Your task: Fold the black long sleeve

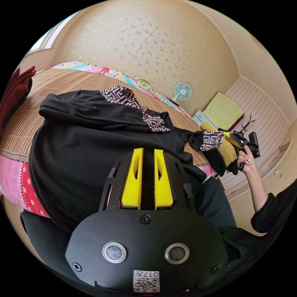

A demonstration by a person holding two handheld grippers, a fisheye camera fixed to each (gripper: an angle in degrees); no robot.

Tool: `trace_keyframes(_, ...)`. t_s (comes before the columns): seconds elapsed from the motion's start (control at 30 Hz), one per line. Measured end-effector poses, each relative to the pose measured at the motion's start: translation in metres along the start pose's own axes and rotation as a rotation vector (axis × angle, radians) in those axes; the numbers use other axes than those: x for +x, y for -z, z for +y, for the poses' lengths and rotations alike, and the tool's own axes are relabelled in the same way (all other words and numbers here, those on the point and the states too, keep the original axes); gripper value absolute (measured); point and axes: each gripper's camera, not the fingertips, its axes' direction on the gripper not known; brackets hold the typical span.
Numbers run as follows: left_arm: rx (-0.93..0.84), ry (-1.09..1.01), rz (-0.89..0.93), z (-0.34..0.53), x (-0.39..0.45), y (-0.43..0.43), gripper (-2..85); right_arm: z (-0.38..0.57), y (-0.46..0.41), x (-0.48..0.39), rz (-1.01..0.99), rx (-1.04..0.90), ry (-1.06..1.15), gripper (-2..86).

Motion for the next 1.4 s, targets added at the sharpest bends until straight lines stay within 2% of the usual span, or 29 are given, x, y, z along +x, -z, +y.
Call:
trace_keyframes(0.07, -0.006, 0.012, 0.021, 0.000, -0.007, 0.001, 6.6, -0.014, 0.052, 0.023, -0.219, 0.084, -0.017, 1.6)
trace_keyframes(0.17, -0.009, 0.014, 0.039, 0.000, -0.013, 0.006, 7.0, -0.022, 0.109, 0.076, -0.348, 0.180, -0.050, 1.5)
trace_keyframes(0.3, -0.001, 0.020, 0.074, 0.000, -0.020, 0.014, 7.2, -0.006, 0.172, 0.163, -0.293, 0.326, -0.168, 1.3)
trace_keyframes(0.37, 0.004, 0.027, 0.095, 0.000, -0.026, 0.019, 7.3, 0.017, 0.197, 0.210, -0.208, 0.384, -0.318, 1.3)
trace_keyframes(0.43, 0.008, 0.038, 0.097, 0.000, -0.031, 0.022, 7.4, 0.033, 0.201, 0.225, -0.188, 0.420, -0.385, 1.2)
trace_keyframes(0.53, 0.022, 0.059, 0.100, -0.001, -0.039, 0.027, 7.8, 0.034, 0.192, 0.215, -0.286, 0.472, -0.388, 1.2)
trace_keyframes(0.6, 0.030, 0.073, 0.105, -0.002, -0.043, 0.030, 8.0, 0.014, 0.177, 0.187, -0.362, 0.461, -0.324, 1.2)
trace_keyframes(0.7, 0.034, 0.089, 0.124, -0.003, -0.049, 0.032, 8.5, -0.042, 0.130, 0.117, -0.511, 0.344, -0.171, 1.2)
trace_keyframes(0.87, 0.051, 0.084, 0.127, -0.006, -0.053, 0.040, 8.8, -0.132, 0.001, -0.053, -0.744, -0.007, 0.181, 1.3)
trace_keyframes(1.0, 0.052, 0.089, 0.136, -0.009, -0.056, 0.042, 8.8, -0.135, -0.116, -0.148, -0.761, -0.205, 0.284, 1.6)
trace_keyframes(1.07, 0.057, 0.093, 0.142, -0.011, -0.057, 0.043, 8.9, -0.108, -0.204, -0.194, -0.774, -0.351, 0.295, 2.0)
trace_keyframes(1.17, 0.064, 0.095, 0.146, -0.013, -0.058, 0.046, 9.0, -0.074, -0.283, -0.215, -0.834, -0.498, 0.238, 2.6)
trace_keyframes(1.23, 0.072, 0.103, 0.148, -0.014, -0.059, 0.049, 9.0, -0.060, -0.297, -0.211, -0.781, -0.479, 0.239, 2.8)
trace_keyframes(1.4, 0.137, 0.120, 0.144, -0.020, -0.063, 0.061, 9.0, -0.037, -0.296, -0.174, -0.483, -0.441, 0.226, 3.1)
